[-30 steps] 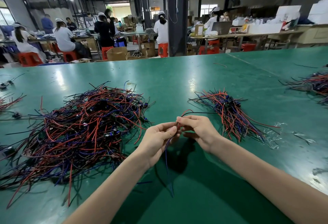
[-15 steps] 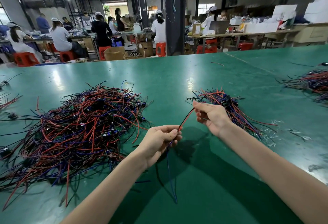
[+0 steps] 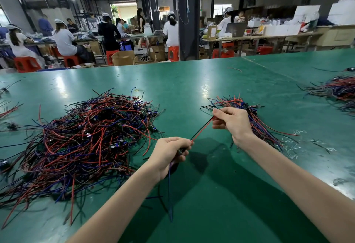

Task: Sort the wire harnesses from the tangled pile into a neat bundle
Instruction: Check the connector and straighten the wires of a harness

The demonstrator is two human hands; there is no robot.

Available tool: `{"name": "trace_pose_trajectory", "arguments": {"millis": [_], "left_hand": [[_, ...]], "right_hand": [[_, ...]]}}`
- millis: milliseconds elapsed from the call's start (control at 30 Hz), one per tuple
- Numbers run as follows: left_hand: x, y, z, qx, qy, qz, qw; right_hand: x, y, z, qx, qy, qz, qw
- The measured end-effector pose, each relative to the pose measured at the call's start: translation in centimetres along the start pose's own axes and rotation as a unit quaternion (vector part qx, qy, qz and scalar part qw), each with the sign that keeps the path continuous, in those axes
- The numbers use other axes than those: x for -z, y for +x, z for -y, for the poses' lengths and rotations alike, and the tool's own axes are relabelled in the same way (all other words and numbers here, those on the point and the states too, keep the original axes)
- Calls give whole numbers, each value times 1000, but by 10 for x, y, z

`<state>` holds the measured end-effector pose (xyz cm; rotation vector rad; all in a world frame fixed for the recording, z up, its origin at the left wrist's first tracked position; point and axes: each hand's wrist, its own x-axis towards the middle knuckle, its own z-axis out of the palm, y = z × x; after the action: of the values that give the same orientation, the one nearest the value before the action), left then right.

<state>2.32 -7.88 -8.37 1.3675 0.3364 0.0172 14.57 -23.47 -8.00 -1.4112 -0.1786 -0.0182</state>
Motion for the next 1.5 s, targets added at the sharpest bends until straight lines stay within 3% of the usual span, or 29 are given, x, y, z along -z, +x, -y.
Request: {"name": "trace_pose_trajectory", "arguments": {"millis": [200,433,600,700,1067,1500], "left_hand": [[-1,-4,-1,3,84,26,996],[1,-5,-3,10,127,46,991],[2,-5,-3,3,135,47,990],[2,-6,-3,-1,133,46,990],[1,-8,-4,13,95,63,993],[0,-10,-3,12,87,56,995]], "right_hand": [[-3,-2,-7,131,-207,23,969],[-1,-4,-10,157,-292,95,939],[1,-2,-9,53,-137,101,984],[2,-1,-9,10,-70,85,994],[-1,-2,-1,-63,39,40,996],[1,-4,1,-70,56,66,994]]}}
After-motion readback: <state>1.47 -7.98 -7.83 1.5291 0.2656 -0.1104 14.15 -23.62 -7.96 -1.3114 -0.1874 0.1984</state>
